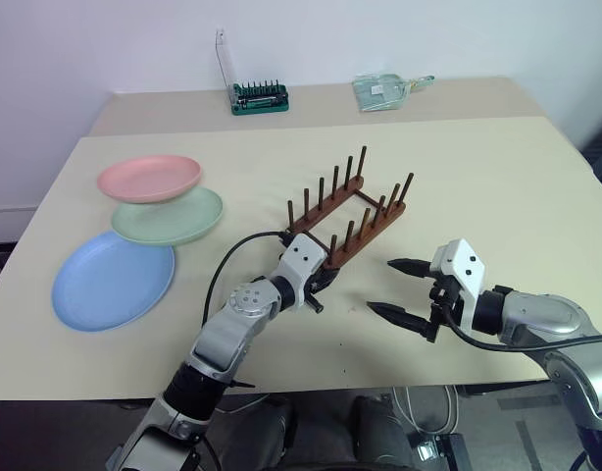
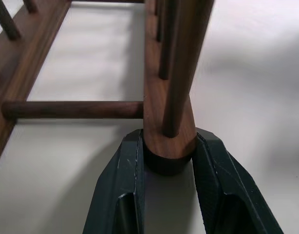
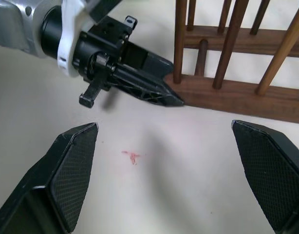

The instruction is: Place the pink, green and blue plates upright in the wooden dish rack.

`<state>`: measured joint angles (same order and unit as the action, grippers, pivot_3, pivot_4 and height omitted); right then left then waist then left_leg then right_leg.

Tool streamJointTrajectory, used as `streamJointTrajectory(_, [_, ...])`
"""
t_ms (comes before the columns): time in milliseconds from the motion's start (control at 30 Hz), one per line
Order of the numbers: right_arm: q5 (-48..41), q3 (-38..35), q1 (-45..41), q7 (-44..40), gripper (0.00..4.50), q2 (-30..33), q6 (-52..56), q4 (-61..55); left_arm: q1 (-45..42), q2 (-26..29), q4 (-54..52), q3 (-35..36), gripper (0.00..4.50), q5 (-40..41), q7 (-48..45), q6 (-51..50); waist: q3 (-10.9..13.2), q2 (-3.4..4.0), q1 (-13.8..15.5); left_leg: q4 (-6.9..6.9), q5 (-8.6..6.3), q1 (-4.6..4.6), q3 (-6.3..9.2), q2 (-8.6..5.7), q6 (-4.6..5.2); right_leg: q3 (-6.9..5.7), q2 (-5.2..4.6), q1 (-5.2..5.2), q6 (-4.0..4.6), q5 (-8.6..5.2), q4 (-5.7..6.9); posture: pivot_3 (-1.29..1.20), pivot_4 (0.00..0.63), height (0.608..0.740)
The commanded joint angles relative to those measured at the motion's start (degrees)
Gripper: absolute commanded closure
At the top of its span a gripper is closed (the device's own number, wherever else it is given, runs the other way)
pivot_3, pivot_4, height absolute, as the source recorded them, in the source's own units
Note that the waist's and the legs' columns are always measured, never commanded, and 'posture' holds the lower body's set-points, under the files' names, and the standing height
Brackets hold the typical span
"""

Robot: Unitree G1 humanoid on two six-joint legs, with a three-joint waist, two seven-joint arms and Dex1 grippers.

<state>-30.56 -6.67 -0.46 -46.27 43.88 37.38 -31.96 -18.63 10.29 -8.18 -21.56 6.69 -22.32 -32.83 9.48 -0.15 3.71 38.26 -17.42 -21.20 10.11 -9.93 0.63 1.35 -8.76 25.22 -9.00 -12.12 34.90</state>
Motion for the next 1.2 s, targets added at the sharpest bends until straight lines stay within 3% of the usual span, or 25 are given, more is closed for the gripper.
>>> streamJointTrajectory(33, [0.02,-1.01,0.56,-0.45,0.00,0.79,-0.96,-0.33,0.47,2.00,1.80,0.38,3.72,-2.08,-0.80,1.76,0.00,0.00,-0.11,-0.01,0.00,0.02,-0.02,0.04,0.00,0.02,0.03,0.00,0.00,0.00,0.01,0.00,0.150,0.740])
streamJointTrajectory(267, [1.98,-0.96,4.94,-3.98,0.00,4.88,-3.34,0.19,-10.44,8.72,13.28,-1.82,3.72,-0.33,-23.95,19.24,0.02,-0.03,0.06,0.00,0.00,-0.03,-0.06,0.10,-0.01,0.01,0.09,0.05,0.01,0.01,0.01,0.00,0.150,0.740])
streamJointTrajectory(500, [2.85,-1.47,6.20,-1.20,0.00,2.75,-4.54,-0.93,-21.19,7.19,32.27,-1.62,3.72,0.10,-39.71,31.07,0.04,-0.07,-0.08,-0.04,-0.03,-0.12,-0.06,0.10,0.06,0.00,0.09,0.05,-0.04,0.06,-0.30,0.00,0.150,0.740])
streamJointTrajectory(800, [2.82,-1.95,6.94,1.89,0.00,1.61,-3.79,-3.28,-28.28,3.27,49.35,-0.66,3.72,-3.44,-44.83,40.91,0.04,-0.07,-0.10,-0.03,-0.04,-0.19,-0.06,0.11,0.10,-0.01,0.14,-0.05,-0.14,0.33,-0.68,0.00,0.150,0.740])
streamJointTrajectory(1033, [2.53,-3.43,6.38,1.83,0.00,3.15,-2.79,-2.54,-28.87,4.58,50.96,1.18,0.36,-5.82,-41.79,39.29,0.04,-0.08,-0.31,-0.01,-0.04,-0.18,-0.07,0.13,0.11,-0.01,0.17,-0.07,-0.16,0.35,-0.68,0.00,0.150,0.740])
streamJointTrajectory(1133, [2.27,-6.24,8.06,0.92,0.88,4.73,-1.50,-1.88,-23.70,8.70,42.09,1.75,0.30,-4.36,-44.62,35.18,0.03,-0.06,-0.85,-0.02,-0.04,-0.17,-0.07,0.15,0.11,-0.01,0.17,-0.07,-0.16,0.35,-0.67,0.00,0.150,0.740])
streamJointTrajectory(1200, [3.03,-8.09,9.60,0.77,1.81,5.98,-0.73,-0.94,-19.22,11.68,32.83,2.90,0.95,-1.33,-46.51,29.33,0.02,-0.04,-1.63,-0.04,-0.05,-0.16,-0.07,0.15,0.12,-0.01,0.17,-0.06,-0.16,0.35,-0.67,0.00,0.150,0.740])
